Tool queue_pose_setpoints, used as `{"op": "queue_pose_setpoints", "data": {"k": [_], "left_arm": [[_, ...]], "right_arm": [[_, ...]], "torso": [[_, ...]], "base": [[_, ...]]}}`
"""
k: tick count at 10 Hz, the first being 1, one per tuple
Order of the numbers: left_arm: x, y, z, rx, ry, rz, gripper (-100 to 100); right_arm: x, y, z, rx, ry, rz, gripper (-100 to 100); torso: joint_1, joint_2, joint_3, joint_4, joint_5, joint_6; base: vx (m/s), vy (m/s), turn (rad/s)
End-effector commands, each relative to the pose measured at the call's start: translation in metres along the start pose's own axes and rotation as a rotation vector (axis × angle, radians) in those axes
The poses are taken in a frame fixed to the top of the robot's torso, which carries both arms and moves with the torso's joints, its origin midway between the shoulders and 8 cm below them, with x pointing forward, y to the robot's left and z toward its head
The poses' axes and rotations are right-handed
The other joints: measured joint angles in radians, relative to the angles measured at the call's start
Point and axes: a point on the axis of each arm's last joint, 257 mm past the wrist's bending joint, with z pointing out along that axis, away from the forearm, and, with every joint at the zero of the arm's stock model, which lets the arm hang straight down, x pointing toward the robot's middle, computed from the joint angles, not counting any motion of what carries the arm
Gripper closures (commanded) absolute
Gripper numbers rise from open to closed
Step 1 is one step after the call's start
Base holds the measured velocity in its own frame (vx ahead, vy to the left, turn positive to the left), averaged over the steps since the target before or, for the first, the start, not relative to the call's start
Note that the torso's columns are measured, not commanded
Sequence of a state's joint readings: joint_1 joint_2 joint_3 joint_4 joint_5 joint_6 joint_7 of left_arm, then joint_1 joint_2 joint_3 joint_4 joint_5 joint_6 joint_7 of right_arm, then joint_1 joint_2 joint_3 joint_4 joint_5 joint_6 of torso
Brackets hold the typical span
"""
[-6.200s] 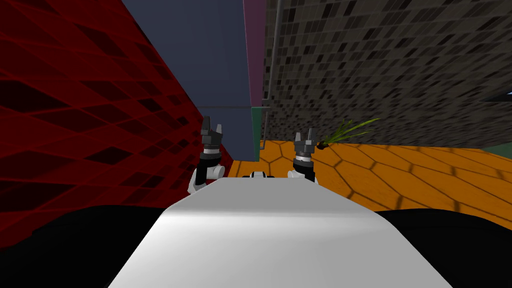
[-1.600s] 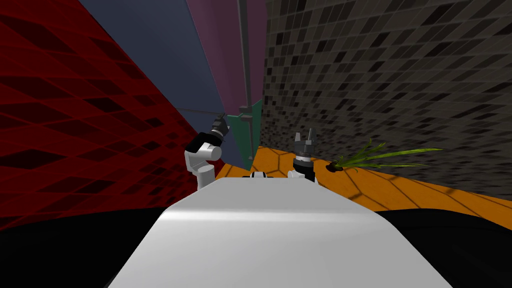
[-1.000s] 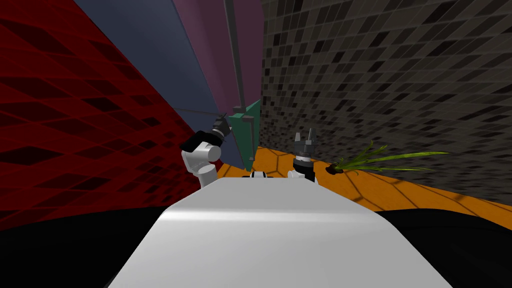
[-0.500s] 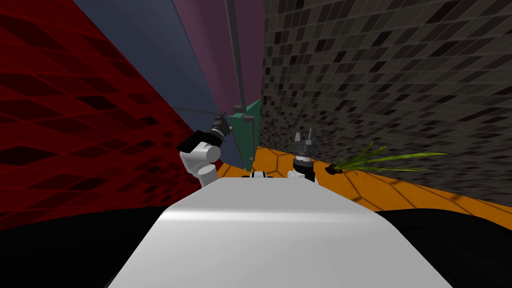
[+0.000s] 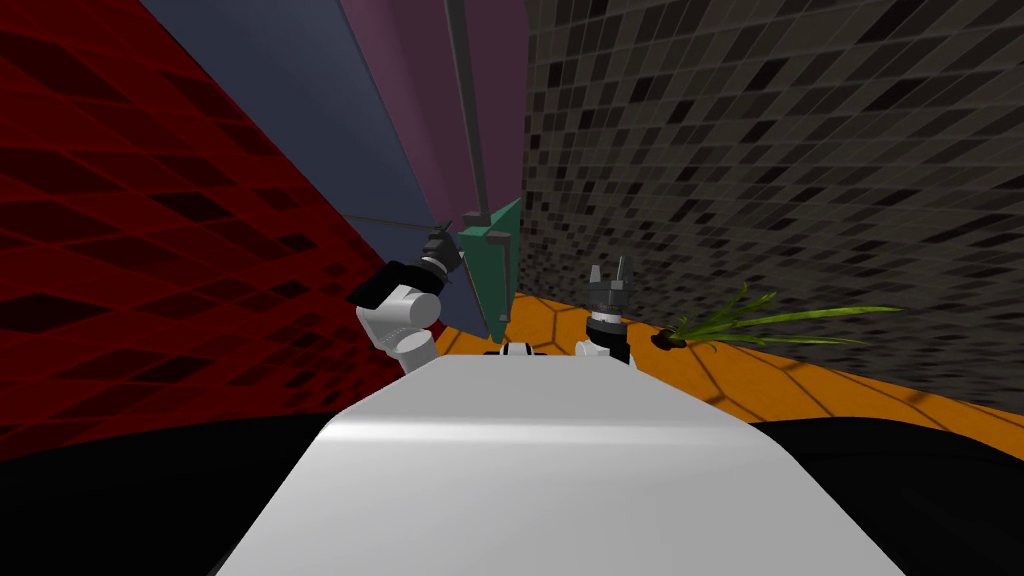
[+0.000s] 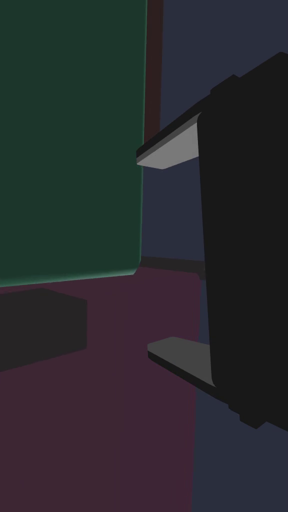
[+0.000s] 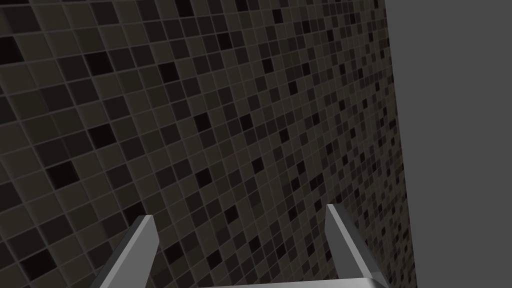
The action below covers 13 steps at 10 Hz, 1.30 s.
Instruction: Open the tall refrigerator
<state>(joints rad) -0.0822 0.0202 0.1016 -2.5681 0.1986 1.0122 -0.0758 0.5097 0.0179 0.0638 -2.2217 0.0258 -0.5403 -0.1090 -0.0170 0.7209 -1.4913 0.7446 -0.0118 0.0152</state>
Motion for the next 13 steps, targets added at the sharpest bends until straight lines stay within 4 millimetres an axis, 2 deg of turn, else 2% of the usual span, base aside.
{"op": "queue_pose_setpoints", "data": {"k": [1, 2, 8, 9, 10, 13], "left_arm": [[0.003, -0.024, 0.001, 0.065, 0.014, 0.000, -100], [0.006, -0.033, -0.004, 0.086, 0.017, -0.021, -100], [0.006, -0.033, -0.004, 0.086, 0.017, -0.021, -100], [0.008, -0.039, -0.008, 0.100, 0.018, -0.034, -100], [0.003, -0.020, -0.003, 0.045, 0.005, -0.028, -100], [-0.013, -0.017, 0.020, 0.044, -0.040, -0.030, -100]], "right_arm": [[0.000, 0.000, 0.000, 0.000, 0.000, 0.000, 0], [0.000, 0.000, 0.000, 0.000, 0.000, 0.000, 0], [0.000, 0.000, 0.000, 0.000, 0.000, 0.000, 0], [0.000, 0.000, 0.000, 0.000, 0.000, 0.000, 0], [0.000, 0.000, 0.000, 0.000, 0.000, 0.000, 0], [0.000, 0.000, 0.000, 0.000, 0.000, 0.000, 0]], "torso": [[0.001, -0.001, -0.001, 0.000, 0.000, -0.001], [0.001, -0.001, -0.001, 0.001, 0.000, 0.000], [0.002, 0.000, 0.000, -0.001, 0.001, -0.002], [0.002, -0.001, -0.001, -0.002, 0.001, -0.002], [0.001, 0.000, 0.000, -0.002, 0.001, -0.003], [0.013, 0.002, 0.004, -0.010, 0.009, -0.007]], "base": [[-0.019, 0.005, 0.008], [0.015, -0.008, -0.023], [0.005, -0.004, 0.002], [-0.001, -0.005, -0.013], [-0.020, 0.005, 0.040], [-0.082, 0.029, -0.095]]}}
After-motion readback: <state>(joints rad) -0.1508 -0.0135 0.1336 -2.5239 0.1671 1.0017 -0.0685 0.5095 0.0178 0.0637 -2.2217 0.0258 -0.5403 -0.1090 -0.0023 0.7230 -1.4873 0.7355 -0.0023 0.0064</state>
